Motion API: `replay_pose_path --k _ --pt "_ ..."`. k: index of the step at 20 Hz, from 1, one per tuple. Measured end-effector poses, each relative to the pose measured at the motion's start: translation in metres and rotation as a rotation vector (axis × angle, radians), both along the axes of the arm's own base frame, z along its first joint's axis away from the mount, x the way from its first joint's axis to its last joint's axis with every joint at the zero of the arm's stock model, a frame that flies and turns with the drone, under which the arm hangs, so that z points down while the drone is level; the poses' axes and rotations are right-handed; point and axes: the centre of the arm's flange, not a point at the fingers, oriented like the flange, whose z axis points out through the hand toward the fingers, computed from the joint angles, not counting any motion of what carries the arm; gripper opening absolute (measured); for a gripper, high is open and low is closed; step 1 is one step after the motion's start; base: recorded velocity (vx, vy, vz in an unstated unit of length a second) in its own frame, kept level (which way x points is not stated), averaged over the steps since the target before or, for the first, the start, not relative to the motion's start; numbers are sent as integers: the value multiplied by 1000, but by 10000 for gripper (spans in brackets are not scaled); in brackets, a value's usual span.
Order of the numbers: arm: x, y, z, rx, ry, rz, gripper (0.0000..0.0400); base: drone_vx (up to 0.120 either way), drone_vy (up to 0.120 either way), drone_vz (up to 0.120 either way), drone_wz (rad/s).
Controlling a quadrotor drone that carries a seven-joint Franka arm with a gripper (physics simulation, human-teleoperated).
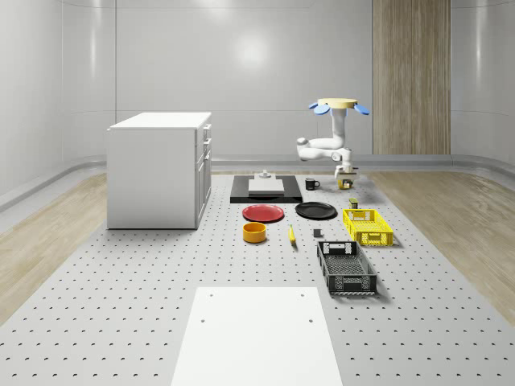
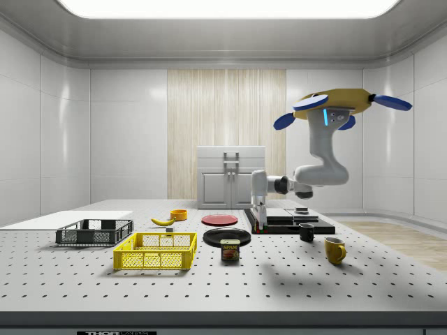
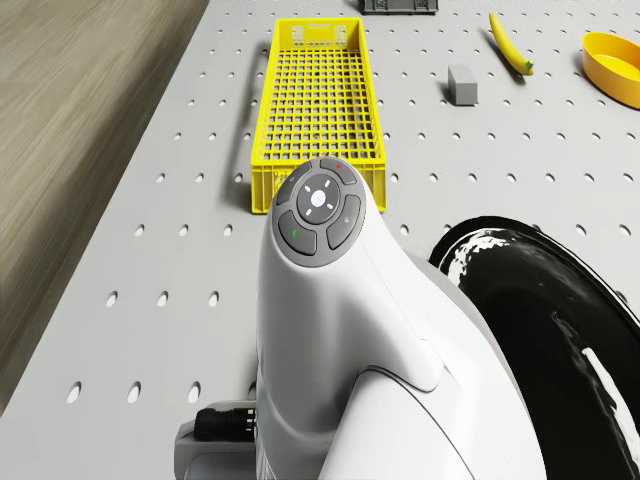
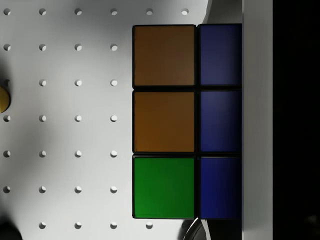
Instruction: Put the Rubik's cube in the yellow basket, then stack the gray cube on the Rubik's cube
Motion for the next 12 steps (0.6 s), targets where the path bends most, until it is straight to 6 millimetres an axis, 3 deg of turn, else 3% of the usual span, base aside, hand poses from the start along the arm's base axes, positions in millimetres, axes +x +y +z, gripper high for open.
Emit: replay_pose_path --k 6,8,12 --pt "0 0 0 0 0 0 325 120 0 0 0" --pt "0 0 0 0 0 0 325 120 100 0 0" --pt "0 0 0 0 0 0 325 120 10 0 0"
